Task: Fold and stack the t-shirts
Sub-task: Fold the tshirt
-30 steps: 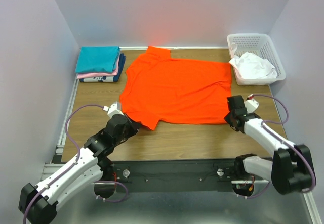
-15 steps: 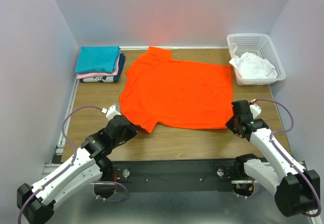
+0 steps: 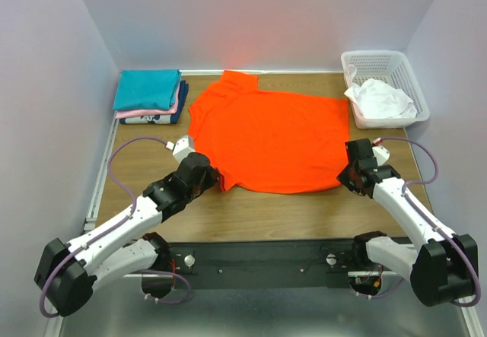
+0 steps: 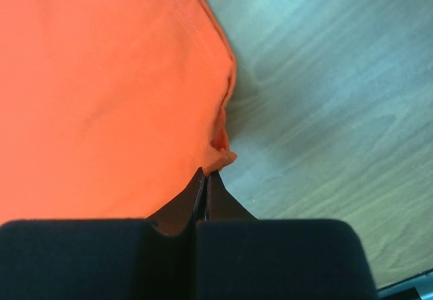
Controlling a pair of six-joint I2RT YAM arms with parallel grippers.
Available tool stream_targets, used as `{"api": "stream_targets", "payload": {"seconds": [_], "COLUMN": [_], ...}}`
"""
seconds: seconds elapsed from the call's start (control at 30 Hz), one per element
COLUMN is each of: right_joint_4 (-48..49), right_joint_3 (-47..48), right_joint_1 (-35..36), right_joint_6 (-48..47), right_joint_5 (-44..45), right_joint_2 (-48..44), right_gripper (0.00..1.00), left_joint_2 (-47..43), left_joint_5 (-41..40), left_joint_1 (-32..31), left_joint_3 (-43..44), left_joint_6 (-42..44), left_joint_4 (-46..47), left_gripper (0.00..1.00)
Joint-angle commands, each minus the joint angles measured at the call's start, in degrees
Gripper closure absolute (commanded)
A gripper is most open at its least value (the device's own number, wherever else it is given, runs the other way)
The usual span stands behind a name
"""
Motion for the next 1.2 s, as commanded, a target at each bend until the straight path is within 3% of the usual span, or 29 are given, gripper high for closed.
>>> {"api": "stream_targets", "payload": {"seconds": [0.0, 0.33, 0.8, 1.17], "right_joint_4": [2.52, 5.25, 7.09, 7.80], "right_joint_3": [4.25, 12.69, 22.98, 27.55], "right_joint_1": [0.42, 0.42, -0.10, -2.56], "right_joint_6": [-1.57, -3.33, -6.49, -7.11], "right_joint_5": [2.45, 6.59, 9.23, 10.63], "right_joint_2": [2.86, 12.62, 25.63, 32.49], "right_gripper": [0.97, 0.98, 0.99, 0.99], "left_joint_2": [4.97, 18.77, 32.13, 43.21], "left_joint_5": [-5.29, -2.32, 3.74, 5.77], "left_joint_1": [1.76, 8.44, 15.21, 20.74], "left_joint_3": [4.50, 14.44, 21.03, 25.61], "left_joint_6": [5.17, 16.69, 23.97, 25.22], "left_joint_4": [5.88, 9.22, 17.29, 17.75], "left_gripper": [1.00, 1.00, 1.00, 1.00]}}
